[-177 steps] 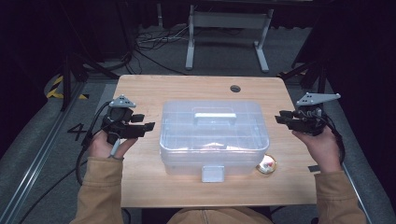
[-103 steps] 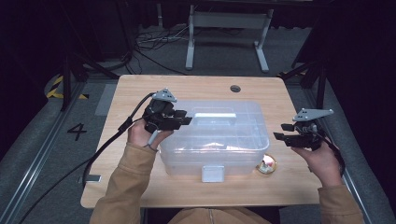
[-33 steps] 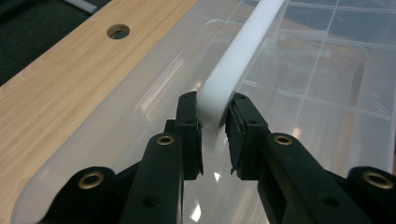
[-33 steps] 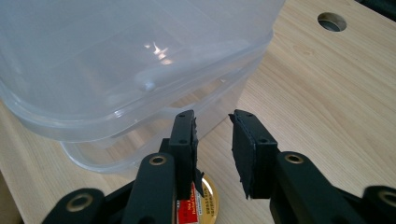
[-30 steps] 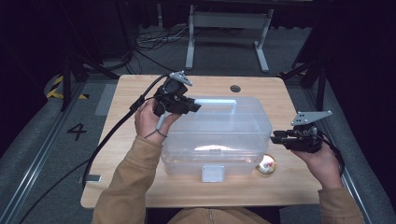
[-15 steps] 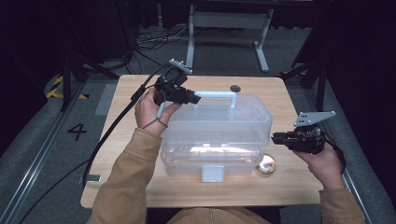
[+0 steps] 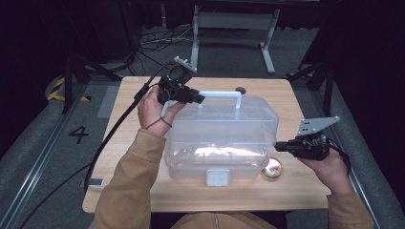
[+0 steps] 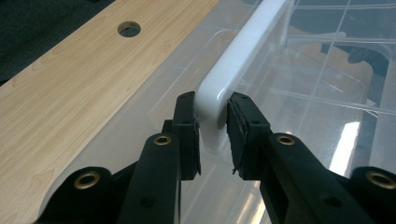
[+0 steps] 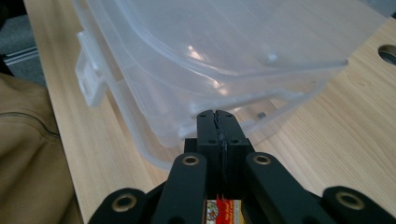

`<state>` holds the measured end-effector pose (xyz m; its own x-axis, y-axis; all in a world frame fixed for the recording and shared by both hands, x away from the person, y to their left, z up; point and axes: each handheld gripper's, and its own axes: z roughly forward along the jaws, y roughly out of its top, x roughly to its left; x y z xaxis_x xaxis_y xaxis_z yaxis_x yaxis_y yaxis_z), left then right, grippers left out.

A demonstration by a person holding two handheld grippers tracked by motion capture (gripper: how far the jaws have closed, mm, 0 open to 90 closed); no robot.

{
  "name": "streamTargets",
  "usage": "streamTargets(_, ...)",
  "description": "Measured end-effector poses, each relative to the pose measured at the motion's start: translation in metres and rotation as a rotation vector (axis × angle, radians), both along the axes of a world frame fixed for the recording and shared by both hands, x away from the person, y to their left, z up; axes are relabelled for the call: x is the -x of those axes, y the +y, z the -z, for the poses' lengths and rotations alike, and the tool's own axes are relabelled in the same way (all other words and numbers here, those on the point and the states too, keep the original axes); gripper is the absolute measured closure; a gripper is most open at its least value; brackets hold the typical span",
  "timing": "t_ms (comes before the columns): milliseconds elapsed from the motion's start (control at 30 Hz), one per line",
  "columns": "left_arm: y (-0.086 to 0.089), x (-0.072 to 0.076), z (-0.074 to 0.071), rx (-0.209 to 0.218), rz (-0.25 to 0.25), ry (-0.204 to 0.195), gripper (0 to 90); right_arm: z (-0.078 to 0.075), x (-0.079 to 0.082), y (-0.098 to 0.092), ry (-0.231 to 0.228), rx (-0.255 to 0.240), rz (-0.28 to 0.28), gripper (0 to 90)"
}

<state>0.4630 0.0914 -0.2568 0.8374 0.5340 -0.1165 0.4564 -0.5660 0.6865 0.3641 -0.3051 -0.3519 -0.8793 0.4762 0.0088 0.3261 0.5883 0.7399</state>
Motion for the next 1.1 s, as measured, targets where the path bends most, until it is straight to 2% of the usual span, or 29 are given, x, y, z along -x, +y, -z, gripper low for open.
streamTargets(133, 0.000, 0.002, -0.001, -0.011, -0.002, -0.015, 74.4, -0.003, 0.003, 0.003, -0.011, -0.036, -0.023, 89.4)
streamTargets(300, 0.000, 0.004, -0.001, -0.013, -0.008, -0.017, 74.5, -0.002, 0.004, 0.006, -0.018, -0.026, -0.014, 89.6)
streamTargets(600, 0.002, 0.003, 0.001, 0.004, -0.013, -0.015, 73.5, -0.002, 0.003, 0.006, -0.013, -0.037, -0.008, 89.7)
streamTargets(767, 0.011, 0.009, -0.006, 0.066, -0.034, -0.061, 66.1, -0.002, 0.003, 0.007, -0.012, -0.036, -0.006, 89.8)
streamTargets(1000, 0.020, 0.021, -0.016, 0.089, -0.018, -0.082, 64.8, -0.003, 0.003, 0.006, -0.015, -0.040, 0.005, 89.8)
streamTargets(1100, 0.022, 0.029, -0.019, 0.087, -0.006, -0.084, 65.2, -0.004, 0.003, 0.007, -0.024, -0.043, 0.012, 89.8)
